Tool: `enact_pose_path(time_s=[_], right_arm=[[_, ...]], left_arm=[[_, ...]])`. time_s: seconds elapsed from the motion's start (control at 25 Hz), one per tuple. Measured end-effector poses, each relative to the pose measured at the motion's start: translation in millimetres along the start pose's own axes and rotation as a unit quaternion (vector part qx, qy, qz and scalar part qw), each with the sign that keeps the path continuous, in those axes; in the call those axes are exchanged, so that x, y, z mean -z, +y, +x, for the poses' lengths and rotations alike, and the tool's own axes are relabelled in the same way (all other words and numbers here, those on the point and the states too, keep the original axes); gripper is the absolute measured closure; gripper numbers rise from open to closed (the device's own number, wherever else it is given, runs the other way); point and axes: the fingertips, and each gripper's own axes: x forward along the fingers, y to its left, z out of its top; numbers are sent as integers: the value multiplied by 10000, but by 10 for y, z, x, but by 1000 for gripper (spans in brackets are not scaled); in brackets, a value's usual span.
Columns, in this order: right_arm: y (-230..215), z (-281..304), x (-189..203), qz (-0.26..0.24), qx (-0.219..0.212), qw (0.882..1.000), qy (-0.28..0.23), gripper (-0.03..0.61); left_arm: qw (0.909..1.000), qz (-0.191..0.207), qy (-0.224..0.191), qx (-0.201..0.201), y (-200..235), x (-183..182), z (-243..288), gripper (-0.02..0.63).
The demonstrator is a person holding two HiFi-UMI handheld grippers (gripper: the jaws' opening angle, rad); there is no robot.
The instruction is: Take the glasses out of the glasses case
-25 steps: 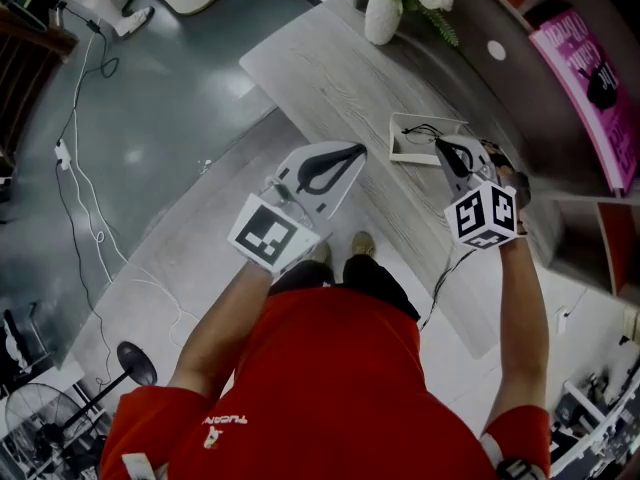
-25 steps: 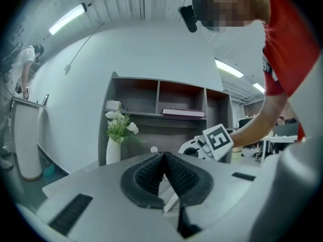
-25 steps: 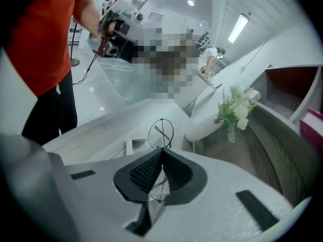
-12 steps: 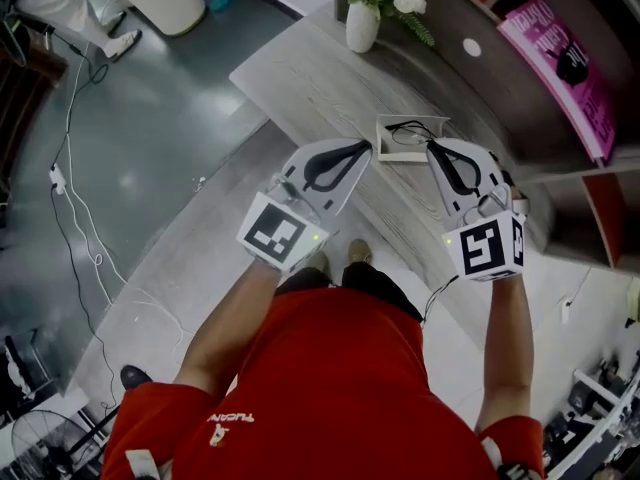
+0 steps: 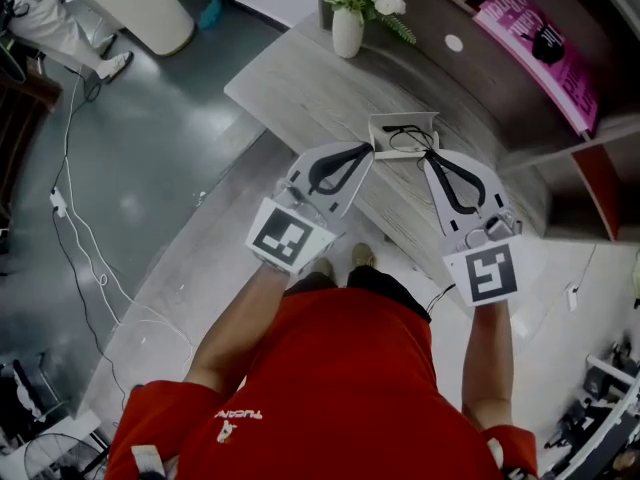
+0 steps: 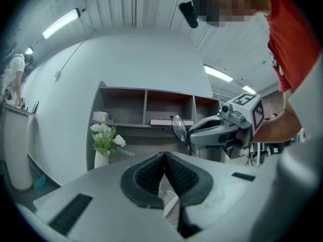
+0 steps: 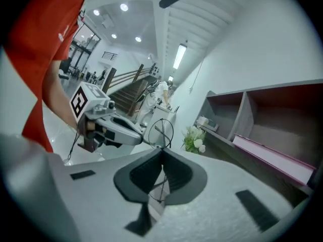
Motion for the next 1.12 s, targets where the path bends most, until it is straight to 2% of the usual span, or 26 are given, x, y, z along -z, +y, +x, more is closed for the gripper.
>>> enact_pose_path(time_s=[0.44, 0.84, 1.12], right_arm=[[131, -340, -107, 1155, 319, 9918, -432, 566], [175, -433, -110, 1293, 386, 9893, -559, 566], [173, -465, -24, 1334, 413, 9889, -510, 566]], left_arm=[[9996, 197, -169, 111, -181, -218, -144, 603], [9993, 151, -286, 180, -294, -319, -203, 603], [9995, 113, -202, 209, -318, -269, -208, 603]])
